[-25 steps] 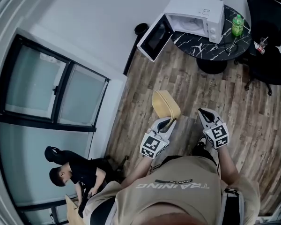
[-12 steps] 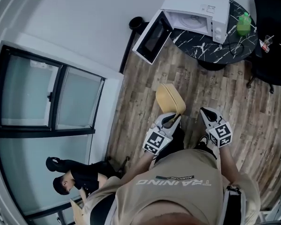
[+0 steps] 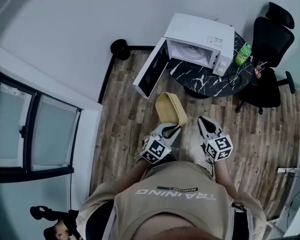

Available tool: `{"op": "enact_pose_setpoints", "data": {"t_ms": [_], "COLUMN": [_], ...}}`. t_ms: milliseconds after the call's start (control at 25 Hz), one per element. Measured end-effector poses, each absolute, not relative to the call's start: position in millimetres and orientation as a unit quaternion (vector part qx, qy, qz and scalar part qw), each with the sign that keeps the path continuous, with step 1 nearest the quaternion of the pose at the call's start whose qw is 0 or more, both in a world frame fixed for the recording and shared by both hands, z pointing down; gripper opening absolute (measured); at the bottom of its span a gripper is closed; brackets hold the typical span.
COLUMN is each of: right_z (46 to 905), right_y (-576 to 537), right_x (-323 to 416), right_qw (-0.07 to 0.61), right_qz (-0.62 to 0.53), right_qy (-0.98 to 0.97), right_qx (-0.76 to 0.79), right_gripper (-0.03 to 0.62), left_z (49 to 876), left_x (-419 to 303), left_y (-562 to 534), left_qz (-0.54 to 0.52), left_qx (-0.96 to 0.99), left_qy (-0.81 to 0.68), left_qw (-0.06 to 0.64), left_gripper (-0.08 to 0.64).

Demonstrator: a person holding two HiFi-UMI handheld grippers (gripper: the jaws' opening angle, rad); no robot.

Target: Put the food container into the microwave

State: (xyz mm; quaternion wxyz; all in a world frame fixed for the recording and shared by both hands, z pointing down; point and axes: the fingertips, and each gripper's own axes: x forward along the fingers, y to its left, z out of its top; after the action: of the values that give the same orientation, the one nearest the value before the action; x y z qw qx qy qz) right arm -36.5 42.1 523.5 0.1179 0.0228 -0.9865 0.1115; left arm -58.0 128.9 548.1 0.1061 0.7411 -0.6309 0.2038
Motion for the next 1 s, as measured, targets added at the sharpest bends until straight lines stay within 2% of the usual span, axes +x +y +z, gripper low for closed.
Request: {"op": "enact_pose_setpoints", "data": {"t_ms": [280,640,1000], "right_z": [514,553,552], "right_y": [34,18,-51], "right_x": [-113,-126,-193], "right_qw": [0.120,0.175,0.136], "right_qz": [0.086,0.112,0.116], "right_qy": [-0.986,-0.974,-0.982], "right_qx": [0.080,0.094,0.052], "right_gripper": [0.009,0.009,0.009], "left_z": [558,588,603], "left_x": [-115,-140,-173], "left_y": [112,94,40], "left_qz": [0.208,0.201,0.284], "left_qx": [0.777,0.791,0.764], "left_qy": [-0.587,-0.562,-0.550], "left_qw": [0.093,0.136,0.182], "left_gripper": [0.025,0.025,0.025]}}
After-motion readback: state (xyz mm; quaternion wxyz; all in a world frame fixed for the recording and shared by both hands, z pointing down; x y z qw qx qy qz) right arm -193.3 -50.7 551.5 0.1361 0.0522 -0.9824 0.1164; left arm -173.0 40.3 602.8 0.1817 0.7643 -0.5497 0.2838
